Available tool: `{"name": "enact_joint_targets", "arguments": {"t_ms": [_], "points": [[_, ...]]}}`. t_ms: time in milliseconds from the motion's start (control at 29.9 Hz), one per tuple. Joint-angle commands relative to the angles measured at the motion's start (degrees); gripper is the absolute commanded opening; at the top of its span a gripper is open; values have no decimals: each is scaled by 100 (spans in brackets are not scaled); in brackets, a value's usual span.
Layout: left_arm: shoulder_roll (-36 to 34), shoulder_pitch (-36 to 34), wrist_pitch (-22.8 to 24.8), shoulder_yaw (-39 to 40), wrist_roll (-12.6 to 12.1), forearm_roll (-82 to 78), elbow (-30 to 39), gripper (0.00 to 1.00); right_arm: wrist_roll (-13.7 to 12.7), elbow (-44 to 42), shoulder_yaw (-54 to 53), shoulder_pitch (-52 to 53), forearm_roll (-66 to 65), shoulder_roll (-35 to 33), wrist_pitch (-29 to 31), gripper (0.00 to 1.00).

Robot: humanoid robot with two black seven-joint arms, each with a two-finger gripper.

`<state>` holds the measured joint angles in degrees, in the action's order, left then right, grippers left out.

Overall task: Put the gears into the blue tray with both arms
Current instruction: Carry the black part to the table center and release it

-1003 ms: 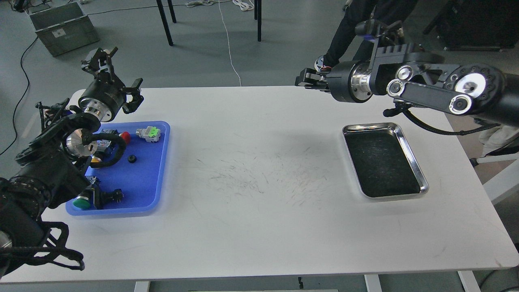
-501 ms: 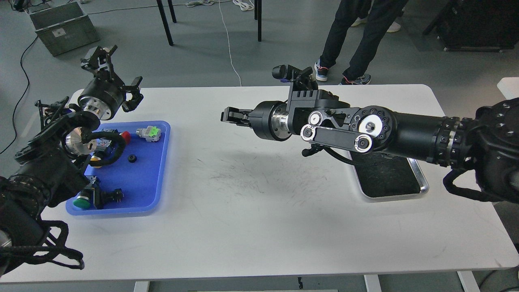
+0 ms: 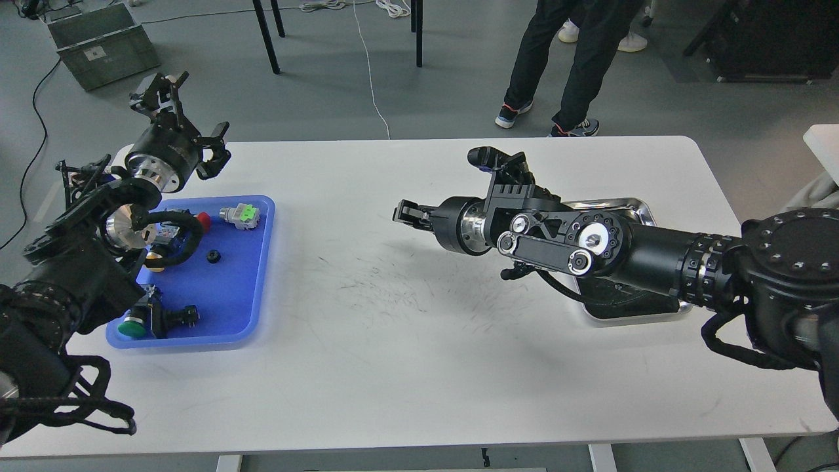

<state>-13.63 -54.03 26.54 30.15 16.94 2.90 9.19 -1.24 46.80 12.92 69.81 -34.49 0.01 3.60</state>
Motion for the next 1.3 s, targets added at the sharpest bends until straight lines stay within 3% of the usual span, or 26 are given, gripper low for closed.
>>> {"name": "enact_joint_targets", "arguments": {"t_ms": [0,535,735,969,1170,1270], "points": [[1,7,1,0,37,0,3,98,54,276,0,-133,12,-1,9,2],[1,7,1,9,46,9,12,98,28,515,44,-582,-84,-1,88,8],[-8,-2,1,9,46,9,12,98,28,558,53,-582,-41,-1,97,31],[-26,-2,1,9,55,9,12,98,28,611,44,-582,4,-1,97,49],[-52,-2,-8,0,46,9,12,98,37,532,18,-556,12,-1,0,82],[-61,7,-8,0,37,0,12,98,45,427,-175,-521,30,-1,-9,86]]}}
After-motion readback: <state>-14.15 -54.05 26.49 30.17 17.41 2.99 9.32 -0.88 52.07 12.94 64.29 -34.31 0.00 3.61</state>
